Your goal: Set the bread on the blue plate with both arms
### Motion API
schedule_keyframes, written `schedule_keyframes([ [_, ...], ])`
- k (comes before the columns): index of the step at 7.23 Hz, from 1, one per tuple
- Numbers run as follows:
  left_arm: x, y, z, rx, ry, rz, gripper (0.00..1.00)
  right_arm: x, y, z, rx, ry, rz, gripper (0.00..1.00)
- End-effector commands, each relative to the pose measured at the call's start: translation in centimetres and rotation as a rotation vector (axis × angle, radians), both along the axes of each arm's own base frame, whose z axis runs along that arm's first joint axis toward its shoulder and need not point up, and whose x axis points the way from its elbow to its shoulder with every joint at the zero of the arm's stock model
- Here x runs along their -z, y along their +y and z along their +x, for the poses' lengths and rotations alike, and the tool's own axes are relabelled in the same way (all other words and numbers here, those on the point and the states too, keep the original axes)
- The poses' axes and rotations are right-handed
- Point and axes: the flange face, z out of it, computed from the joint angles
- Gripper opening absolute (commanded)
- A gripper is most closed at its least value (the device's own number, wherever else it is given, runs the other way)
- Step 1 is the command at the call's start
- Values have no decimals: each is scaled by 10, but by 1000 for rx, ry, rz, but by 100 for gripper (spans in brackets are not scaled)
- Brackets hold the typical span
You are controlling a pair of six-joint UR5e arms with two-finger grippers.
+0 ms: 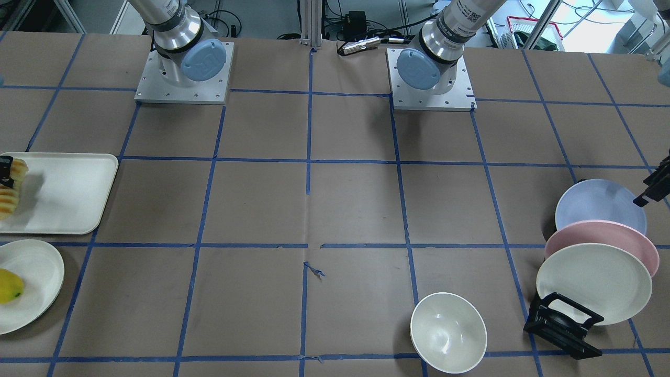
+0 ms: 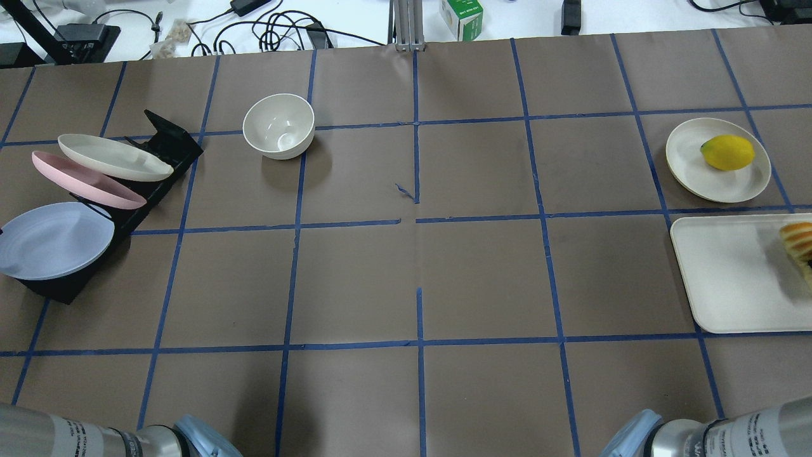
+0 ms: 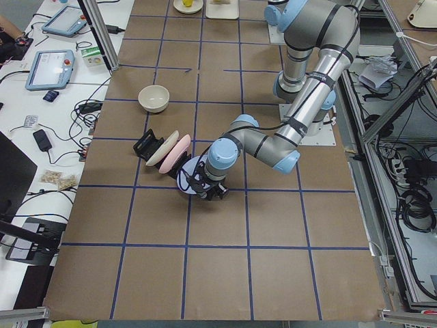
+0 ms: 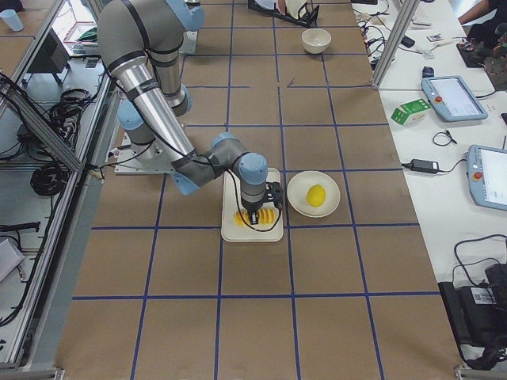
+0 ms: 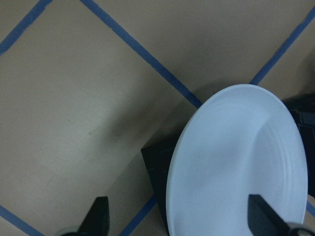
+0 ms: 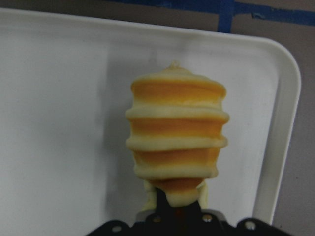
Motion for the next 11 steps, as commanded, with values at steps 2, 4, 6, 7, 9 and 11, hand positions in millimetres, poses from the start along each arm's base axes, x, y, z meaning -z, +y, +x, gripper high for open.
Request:
schedule_keyframes([
  [2,9,-7,-8,4,7,9,91,-40,-17,4,44,11,5,0],
  [4,14,-8,-8,7,12,18,89,-57,-35,22,58,24,-6,0],
  [6,19,-7,-10,-3,29,28,85,-84,-41,58,41,12,1,0],
  [7,24,-6,-10,10,31,35,74,-95,-49,82,57,25,-10,0],
  [9,25,-5,-8,13,16,62,32,-123,-44,114,111,6,-12,0],
  [11,20,-2,-7,16,-10,85,5,-134,-52,142,66,29,-19,0],
])
